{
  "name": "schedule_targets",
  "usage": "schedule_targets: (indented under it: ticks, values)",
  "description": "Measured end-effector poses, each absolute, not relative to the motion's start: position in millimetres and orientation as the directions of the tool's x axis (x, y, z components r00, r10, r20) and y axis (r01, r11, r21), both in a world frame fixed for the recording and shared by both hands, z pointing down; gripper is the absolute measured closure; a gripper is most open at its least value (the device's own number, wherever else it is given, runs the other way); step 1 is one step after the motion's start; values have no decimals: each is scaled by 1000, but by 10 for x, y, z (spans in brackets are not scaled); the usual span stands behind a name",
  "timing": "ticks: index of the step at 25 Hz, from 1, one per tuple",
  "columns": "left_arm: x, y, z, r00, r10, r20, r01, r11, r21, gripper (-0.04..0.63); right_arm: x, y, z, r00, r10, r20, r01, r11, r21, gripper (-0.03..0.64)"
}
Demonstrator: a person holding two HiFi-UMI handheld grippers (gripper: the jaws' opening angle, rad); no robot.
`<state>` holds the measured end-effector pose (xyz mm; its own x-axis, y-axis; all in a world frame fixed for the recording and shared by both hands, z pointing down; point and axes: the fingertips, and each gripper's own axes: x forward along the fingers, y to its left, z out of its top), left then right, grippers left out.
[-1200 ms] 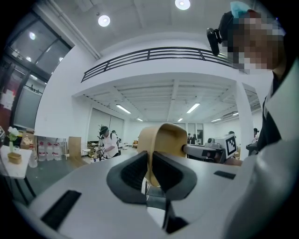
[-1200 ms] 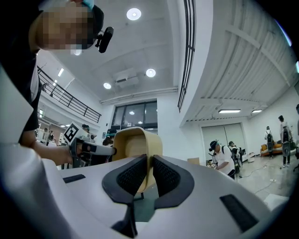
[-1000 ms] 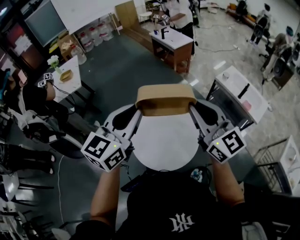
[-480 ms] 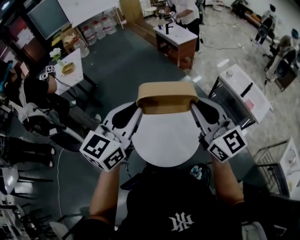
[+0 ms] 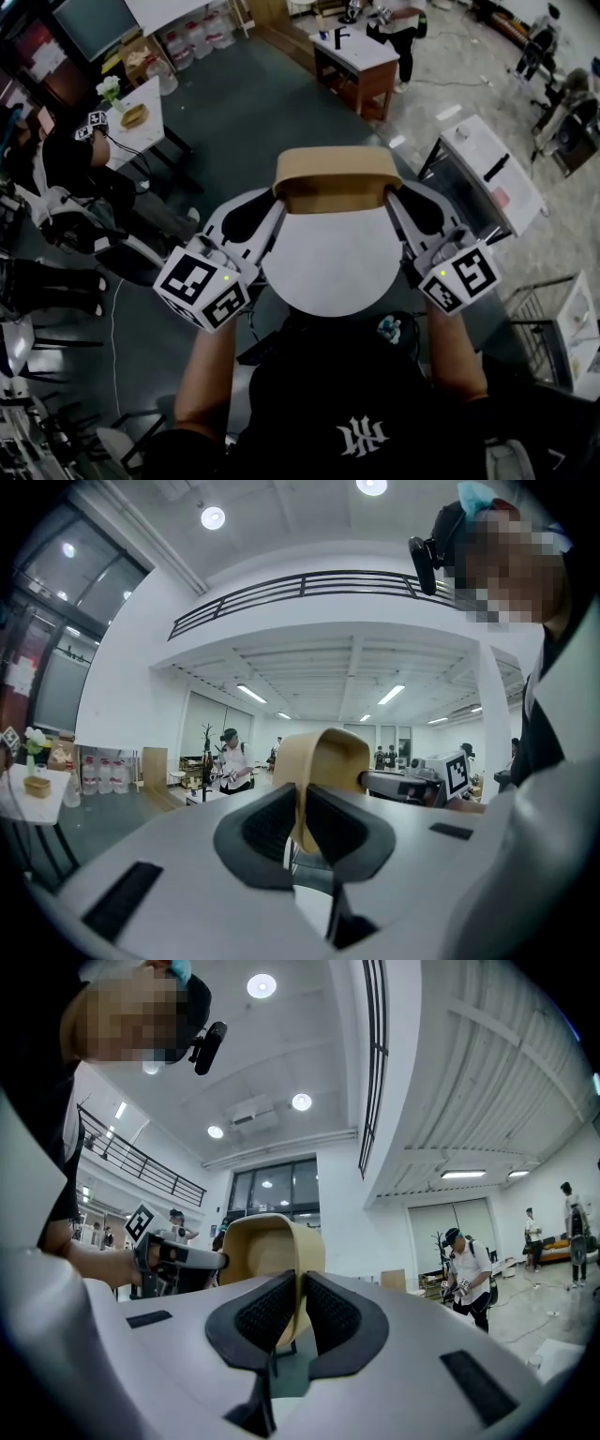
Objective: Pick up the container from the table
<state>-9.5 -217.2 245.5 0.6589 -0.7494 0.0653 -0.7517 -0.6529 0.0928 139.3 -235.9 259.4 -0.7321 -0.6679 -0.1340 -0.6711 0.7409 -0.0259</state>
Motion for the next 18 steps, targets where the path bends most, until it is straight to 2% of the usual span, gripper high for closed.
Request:
schedule_targets:
  ticks: [18]
  values:
    - [-15, -2137, 2576, 670, -735, 100, -742, -663, 100, 560, 1466, -2330, 2693, -732, -671, -122, -671, 740, -42, 556]
